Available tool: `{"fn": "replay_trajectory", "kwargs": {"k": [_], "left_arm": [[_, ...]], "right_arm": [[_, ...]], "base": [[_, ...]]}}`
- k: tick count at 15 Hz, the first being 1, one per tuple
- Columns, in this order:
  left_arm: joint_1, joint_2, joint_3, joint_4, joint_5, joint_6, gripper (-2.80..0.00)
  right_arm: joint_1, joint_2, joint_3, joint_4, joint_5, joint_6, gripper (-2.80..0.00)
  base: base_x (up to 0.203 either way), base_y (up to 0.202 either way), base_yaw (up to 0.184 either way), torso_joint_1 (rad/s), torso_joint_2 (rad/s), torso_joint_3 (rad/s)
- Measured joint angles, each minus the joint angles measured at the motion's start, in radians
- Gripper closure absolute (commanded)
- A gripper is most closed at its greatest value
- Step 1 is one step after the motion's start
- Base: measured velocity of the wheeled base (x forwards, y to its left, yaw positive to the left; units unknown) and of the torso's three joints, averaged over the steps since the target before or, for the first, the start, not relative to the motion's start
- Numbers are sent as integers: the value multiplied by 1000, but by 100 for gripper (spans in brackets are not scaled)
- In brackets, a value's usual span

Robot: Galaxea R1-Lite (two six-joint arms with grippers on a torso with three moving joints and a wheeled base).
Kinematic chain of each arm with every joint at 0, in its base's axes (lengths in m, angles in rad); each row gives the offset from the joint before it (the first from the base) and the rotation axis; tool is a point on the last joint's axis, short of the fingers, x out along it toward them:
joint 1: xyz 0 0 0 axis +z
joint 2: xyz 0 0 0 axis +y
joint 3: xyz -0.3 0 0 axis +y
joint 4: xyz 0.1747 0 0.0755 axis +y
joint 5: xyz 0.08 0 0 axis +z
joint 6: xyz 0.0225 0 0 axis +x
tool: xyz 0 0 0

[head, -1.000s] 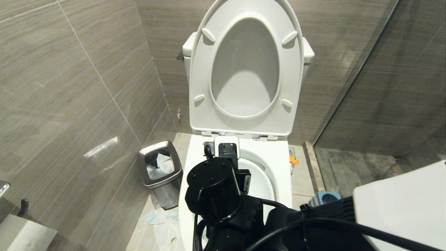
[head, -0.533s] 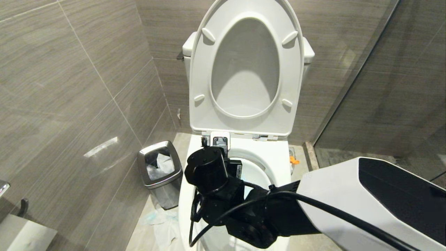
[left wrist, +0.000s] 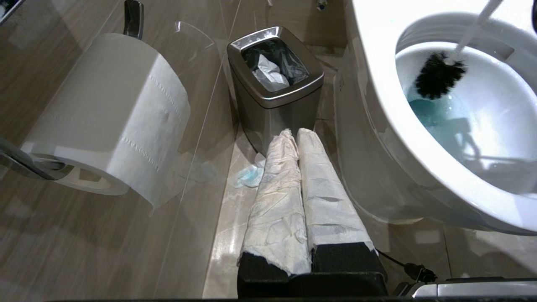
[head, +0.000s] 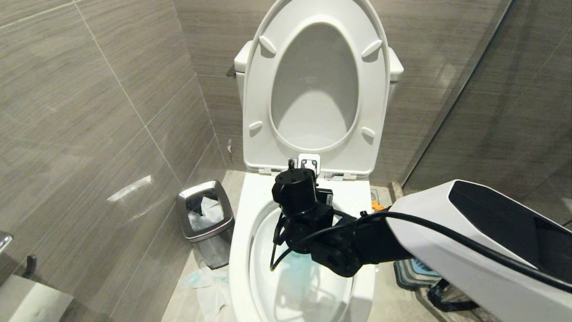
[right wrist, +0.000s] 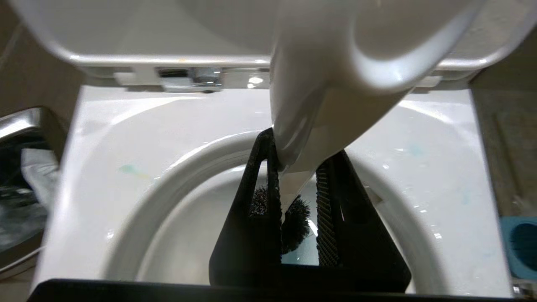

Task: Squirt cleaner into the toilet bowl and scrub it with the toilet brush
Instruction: Scrub the toilet bowl

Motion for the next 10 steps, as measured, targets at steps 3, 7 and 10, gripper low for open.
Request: {"fn": "replay_trajectory", "kwargs": {"k": [3, 7, 10], "left_arm": [[0, 0, 0, 0, 0, 0, 0], [0, 0, 0, 0, 0, 0, 0], [0, 0, 0, 0, 0, 0, 0]], "right_arm": [[-46, -33, 67, -4, 1, -6, 0], [-48, -130, 249, -5, 9, -3, 0], [47, -239, 379, -4, 11, 25, 0]], "base": [[0, 0, 0, 0, 0, 0], [0, 0, 0, 0, 0, 0], [0, 0, 0, 0, 0, 0]]}}
